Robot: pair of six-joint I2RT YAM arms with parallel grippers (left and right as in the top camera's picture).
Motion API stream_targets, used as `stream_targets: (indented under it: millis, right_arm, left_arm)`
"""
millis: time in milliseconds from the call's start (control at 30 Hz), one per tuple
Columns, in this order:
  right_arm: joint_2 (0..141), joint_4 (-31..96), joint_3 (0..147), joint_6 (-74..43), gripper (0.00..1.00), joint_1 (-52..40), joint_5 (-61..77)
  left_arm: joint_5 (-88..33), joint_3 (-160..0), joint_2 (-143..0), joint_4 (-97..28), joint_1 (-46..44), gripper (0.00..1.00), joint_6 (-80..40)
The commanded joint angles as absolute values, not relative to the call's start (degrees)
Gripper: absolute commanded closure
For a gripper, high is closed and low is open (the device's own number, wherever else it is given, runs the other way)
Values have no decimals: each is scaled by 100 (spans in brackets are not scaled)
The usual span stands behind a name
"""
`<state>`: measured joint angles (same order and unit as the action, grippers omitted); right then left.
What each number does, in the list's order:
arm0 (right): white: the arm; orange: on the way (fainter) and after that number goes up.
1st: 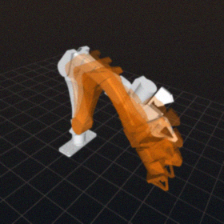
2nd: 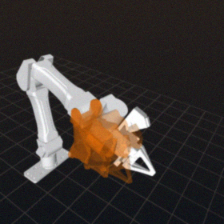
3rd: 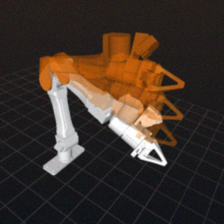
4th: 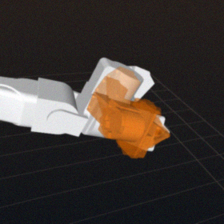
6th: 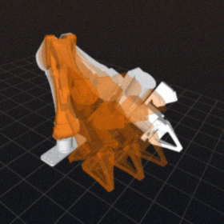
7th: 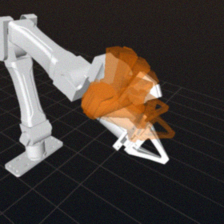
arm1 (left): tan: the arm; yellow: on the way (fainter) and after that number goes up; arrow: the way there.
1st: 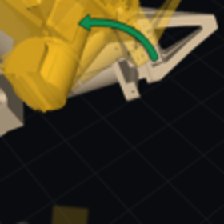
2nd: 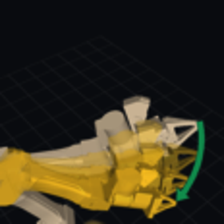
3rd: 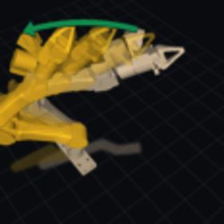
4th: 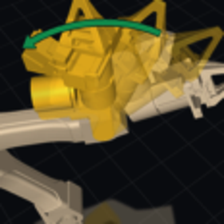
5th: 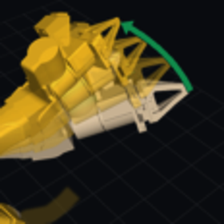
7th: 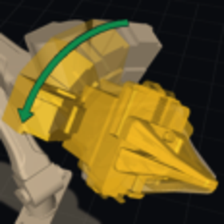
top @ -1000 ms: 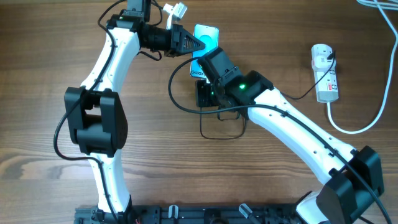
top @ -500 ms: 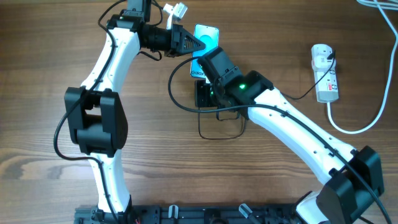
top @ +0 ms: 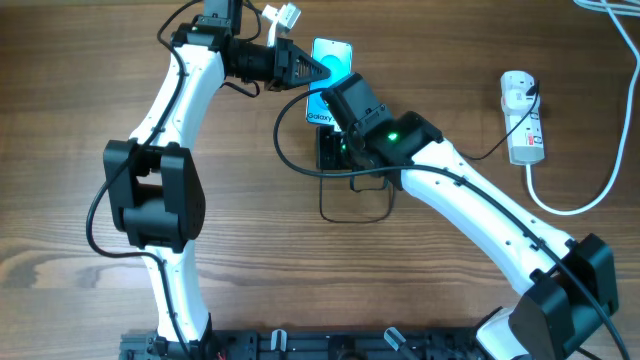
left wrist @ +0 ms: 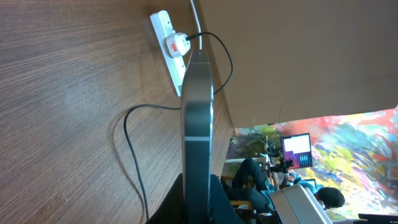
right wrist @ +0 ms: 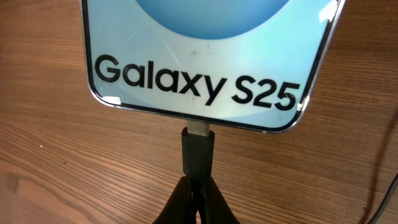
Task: Plug charger to phone and switch on socket
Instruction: 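Hold the phone in the left gripper and plug seated with the right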
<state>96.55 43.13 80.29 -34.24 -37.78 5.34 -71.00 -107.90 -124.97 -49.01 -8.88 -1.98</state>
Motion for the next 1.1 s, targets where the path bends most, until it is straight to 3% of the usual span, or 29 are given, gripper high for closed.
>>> stream_targets:
  millis: [0,1067]
  right_arm:
    - [9730,4185,8036,-3452,96,-3708,626]
    - [9730,4136,8036,-3704,96,-3483,526]
  left_arm:
    - [-7389,-10842,-12245,-4890,-891,96,-172]
    - [-7389,-10842,-12245,-5070,-891,96,113]
